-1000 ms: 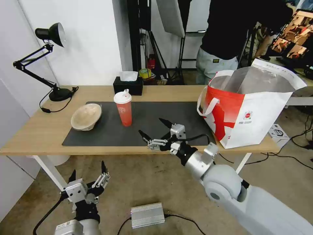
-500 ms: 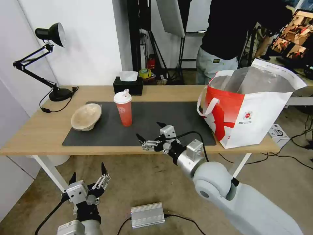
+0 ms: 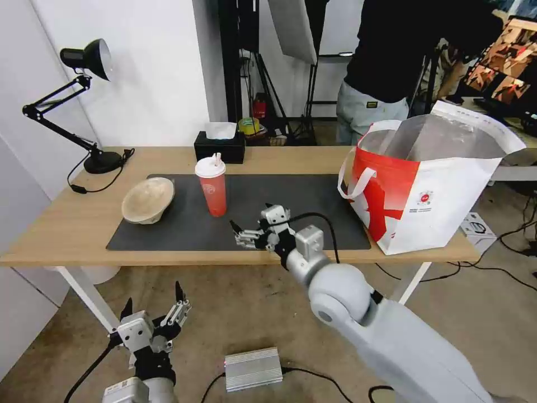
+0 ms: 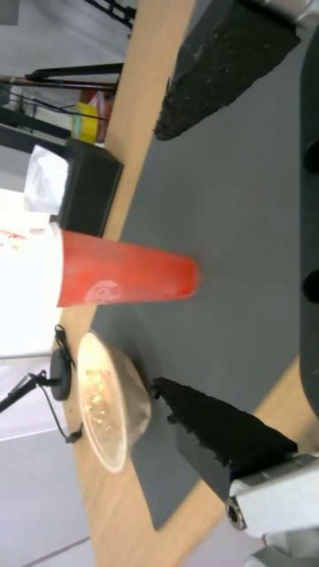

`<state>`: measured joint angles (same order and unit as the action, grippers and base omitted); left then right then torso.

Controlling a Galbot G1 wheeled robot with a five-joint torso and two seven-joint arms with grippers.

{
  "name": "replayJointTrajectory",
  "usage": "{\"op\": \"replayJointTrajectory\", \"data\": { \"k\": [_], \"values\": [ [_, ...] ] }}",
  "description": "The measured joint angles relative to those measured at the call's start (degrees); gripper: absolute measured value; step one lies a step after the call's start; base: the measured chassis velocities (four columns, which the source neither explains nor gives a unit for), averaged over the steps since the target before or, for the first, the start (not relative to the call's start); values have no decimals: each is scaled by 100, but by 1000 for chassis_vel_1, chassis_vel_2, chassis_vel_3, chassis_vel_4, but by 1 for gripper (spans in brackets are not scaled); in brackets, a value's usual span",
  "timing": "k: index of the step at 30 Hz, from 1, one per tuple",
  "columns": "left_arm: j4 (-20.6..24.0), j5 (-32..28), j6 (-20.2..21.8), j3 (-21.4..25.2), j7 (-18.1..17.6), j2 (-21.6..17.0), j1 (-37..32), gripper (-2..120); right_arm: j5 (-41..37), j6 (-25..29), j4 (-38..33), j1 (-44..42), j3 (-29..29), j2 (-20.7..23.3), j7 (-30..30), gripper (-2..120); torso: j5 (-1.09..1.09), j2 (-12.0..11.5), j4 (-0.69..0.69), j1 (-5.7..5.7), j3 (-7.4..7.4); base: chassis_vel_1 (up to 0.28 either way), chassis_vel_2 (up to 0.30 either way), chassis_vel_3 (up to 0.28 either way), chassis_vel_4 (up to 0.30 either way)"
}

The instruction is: Pick up the trash from the table and place it into the takeout bag.

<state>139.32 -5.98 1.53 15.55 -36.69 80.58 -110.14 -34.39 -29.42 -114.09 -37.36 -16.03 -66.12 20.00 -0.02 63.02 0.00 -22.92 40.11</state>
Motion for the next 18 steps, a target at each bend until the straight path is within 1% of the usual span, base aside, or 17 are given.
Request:
{"op": "replayJointTrajectory", "data": {
  "k": [3,5,6,8,9,12,18],
  "values": [
    [49,77,-2,61,0,172,-115,100,-108,-32,376,476,-229,-307,49,100,2,0,1,0,0,0,0,0,0],
    [85,139,-11,123,-2,328,-186,100,-151,-70,671,816,-403,-599,90,100,2,0,3,0,0,0,0,0,0],
    [85,139,-11,123,-2,328,-186,100,-151,-70,671,816,-403,-599,90,100,2,0,3,0,0,0,0,0,0],
    [96,162,-11,134,-1,373,-197,100,-181,-126,865,1011,-480,-810,176,100,0,0,1,0,0,0,0,0,0],
    [96,162,-11,134,-1,373,-197,100,-181,-126,865,1011,-480,-810,176,100,0,0,1,0,0,0,0,0,0],
    [118,190,-13,132,1,381,-266,100,-199,-169,1129,1169,-524,-1047,253,100,1,0,1,0,0,0,0,0,0],
    [147,191,-23,173,1,359,-292,100,-192,-245,1434,1224,-557,-1301,374,100,2,0,1,0,0,0,0,0,0]
  ]
}}
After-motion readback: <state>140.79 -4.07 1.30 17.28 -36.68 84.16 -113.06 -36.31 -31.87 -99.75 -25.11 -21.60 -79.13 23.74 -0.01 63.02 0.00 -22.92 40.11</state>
